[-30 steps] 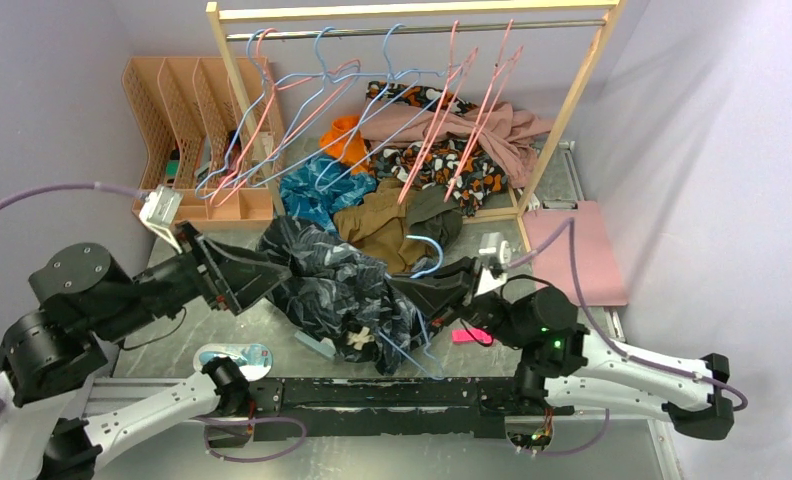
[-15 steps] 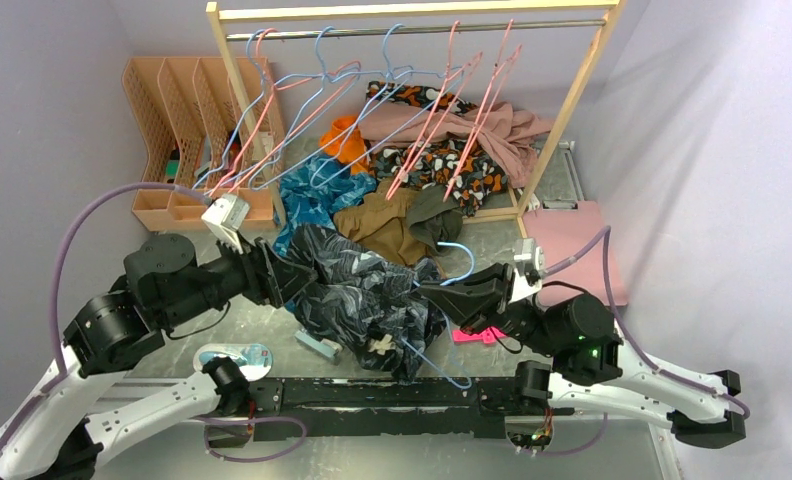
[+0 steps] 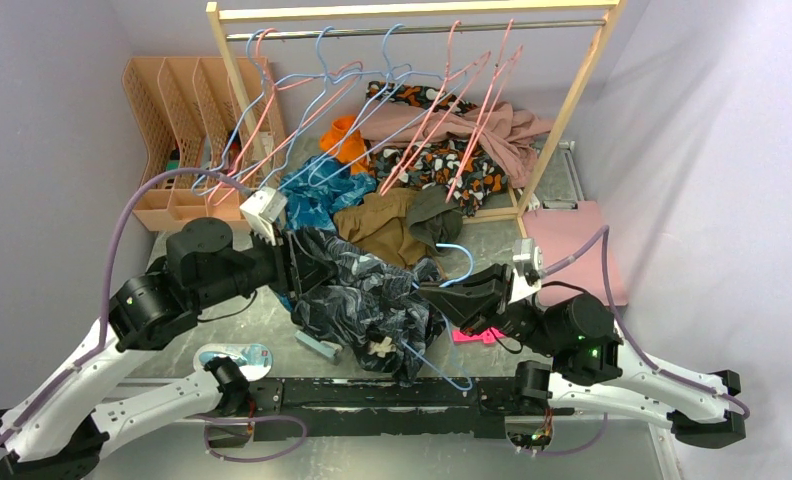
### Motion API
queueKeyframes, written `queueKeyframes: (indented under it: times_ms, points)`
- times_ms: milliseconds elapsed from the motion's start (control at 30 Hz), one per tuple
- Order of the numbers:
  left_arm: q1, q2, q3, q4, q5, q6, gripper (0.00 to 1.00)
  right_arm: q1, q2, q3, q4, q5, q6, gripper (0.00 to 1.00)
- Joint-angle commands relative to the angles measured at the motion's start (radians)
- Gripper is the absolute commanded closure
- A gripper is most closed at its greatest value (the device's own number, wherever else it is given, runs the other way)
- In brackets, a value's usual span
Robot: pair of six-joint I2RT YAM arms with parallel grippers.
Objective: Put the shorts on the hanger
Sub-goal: Hang the shorts on the hanger.
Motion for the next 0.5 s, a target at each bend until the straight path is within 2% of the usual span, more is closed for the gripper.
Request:
queueKeyframes:
  times_ms: [0, 67, 100, 133, 467]
  points:
    - [0.004, 0.0, -0.019, 0.049, 0.065, -0.002, 0.67, 0.004, -0.007, 0.029, 0.072, -0.018, 0.018, 1.0]
    - [0.004, -0.005, -0.019, 0.065, 0.083, -0.003, 0.79, 0.004, -0.003, 0.031, 0.073, -0.021, 0.02, 1.0]
    - [0.004, -0.007, -0.014, 0.071, 0.088, -0.004, 0.89, 0.003, -0.001, 0.031, 0.071, -0.02, 0.02, 1.0]
    - [0.004, -0.009, -0.006, 0.074, 0.091, -0.005, 0.93, 0.004, 0.002, 0.031, 0.068, -0.017, 0.019, 1.0]
    - [0.005, 0.008, 0.188, 0.127, 0.181, -0.009, 0.93, 0.005, 0.042, 0.041, 0.053, -0.022, 0.003, 1.0]
